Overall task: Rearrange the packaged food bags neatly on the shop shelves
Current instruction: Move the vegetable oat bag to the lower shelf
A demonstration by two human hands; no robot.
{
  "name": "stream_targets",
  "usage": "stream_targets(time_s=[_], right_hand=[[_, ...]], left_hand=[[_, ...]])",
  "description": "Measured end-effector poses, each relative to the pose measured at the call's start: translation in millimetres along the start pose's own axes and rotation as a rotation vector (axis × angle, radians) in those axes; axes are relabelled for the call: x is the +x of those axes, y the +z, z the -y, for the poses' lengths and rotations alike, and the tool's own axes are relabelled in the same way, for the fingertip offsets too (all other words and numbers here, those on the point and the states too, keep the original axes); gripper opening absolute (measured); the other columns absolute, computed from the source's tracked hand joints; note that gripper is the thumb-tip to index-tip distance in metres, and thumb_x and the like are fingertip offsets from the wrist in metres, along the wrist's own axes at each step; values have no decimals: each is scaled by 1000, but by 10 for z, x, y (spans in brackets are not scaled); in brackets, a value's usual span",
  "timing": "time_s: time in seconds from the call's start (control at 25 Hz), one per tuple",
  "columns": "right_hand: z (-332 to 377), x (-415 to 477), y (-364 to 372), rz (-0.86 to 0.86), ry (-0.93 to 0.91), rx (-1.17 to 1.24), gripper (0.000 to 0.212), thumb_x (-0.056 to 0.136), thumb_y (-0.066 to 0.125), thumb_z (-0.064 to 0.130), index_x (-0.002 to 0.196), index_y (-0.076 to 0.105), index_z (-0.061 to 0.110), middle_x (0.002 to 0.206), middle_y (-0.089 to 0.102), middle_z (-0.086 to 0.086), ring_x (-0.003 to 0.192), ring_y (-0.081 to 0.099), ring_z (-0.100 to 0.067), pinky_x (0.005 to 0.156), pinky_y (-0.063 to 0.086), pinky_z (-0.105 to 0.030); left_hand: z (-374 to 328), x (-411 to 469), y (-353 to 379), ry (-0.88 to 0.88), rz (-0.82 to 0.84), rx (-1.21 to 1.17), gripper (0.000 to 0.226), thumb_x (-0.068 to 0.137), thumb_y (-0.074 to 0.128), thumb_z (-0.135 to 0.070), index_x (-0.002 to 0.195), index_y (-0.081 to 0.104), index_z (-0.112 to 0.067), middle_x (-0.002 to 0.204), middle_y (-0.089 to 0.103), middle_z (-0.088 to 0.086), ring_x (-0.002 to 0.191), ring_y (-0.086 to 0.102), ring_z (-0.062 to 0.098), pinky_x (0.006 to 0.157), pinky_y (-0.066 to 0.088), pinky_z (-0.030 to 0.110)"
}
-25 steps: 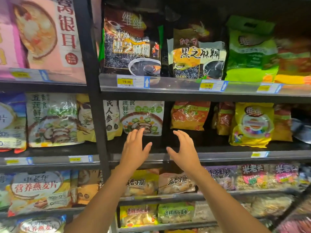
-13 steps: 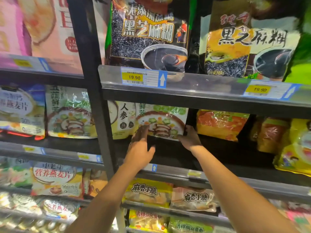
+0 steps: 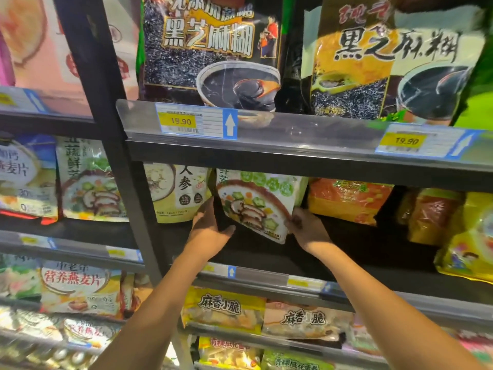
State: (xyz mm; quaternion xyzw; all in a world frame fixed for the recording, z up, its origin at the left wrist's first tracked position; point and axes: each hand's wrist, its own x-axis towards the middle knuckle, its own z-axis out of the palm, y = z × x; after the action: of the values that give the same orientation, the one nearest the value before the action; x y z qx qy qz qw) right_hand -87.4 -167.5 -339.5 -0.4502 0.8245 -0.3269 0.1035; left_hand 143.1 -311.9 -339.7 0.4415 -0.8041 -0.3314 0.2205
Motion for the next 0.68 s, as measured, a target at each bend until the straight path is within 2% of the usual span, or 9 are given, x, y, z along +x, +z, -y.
stream_targets(time_s=[0.12,0.2,0.28,0.36,0.4,0.44,0.52,0.6,0.68], right_hand=[[-335,-307,-259,-5,5,-48,22,98,67,22,116,69,9,114,60,-13,102,64,-31,88,53,-40],[-565,-569,-517,-34,-68,-49,25,96,71,16,121,71,14,118,54,-10,109,59,-28,96,51,-40],[-709,-772,-740,-43,-74,-44,30,97,71,17,124,68,26,125,52,-4,109,55,-13,93,49,-28],[-689,-890,-850,4,7,-30,34,100,67,20,127,59,38,118,60,-2,85,58,-2,72,50,-15],[-686,-901,-847,19,50,-6,32,101,65,21,128,57,38,113,66,-4,83,63,-6,70,53,-18],[-683,-896,-823,12,78,30,31,102,63,22,128,57,36,115,69,-6,93,68,-16,79,58,-28],[-624,-909,-774,-10,99,103,30,102,62,16,129,58,28,124,70,-4,116,65,-25,99,54,-43],[-602,-905,-738,-35,140,131,31,101,62,15,130,58,24,123,70,-6,116,65,-32,100,53,-52],[-591,-916,-695,-49,208,131,27,99,64,28,126,61,24,116,72,-14,112,64,-42,96,53,-58]], left_hand=[[-79,104,72,15,102,-42,126,78,83,-57,167,-1,-25,175,9,0,160,12,26,127,25,45],[-173,149,112,14,167,-123,127,76,86,-55,166,3,-25,173,18,0,159,20,26,125,28,44],[-306,195,197,38,280,-184,103,81,85,-44,161,24,-24,161,42,-1,149,39,25,115,36,34],[-407,242,284,54,395,-203,73,86,83,-36,147,44,-28,140,59,-3,138,53,23,103,41,29],[-432,267,323,65,426,-210,64,87,82,-35,141,50,-29,132,62,-6,134,57,23,101,42,29],[-441,290,352,80,443,-214,58,87,82,-34,138,54,-28,128,64,-7,131,59,22,100,44,29],[-435,326,359,104,445,-198,56,86,82,-35,136,59,-26,129,68,-6,126,62,21,100,46,30],[-419,356,355,115,446,-190,53,86,83,-35,133,62,-24,131,70,-2,120,65,18,100,49,31],[-411,363,340,150,458,-217,51,86,83,-33,132,64,-23,130,71,-2,114,65,14,97,49,29]])
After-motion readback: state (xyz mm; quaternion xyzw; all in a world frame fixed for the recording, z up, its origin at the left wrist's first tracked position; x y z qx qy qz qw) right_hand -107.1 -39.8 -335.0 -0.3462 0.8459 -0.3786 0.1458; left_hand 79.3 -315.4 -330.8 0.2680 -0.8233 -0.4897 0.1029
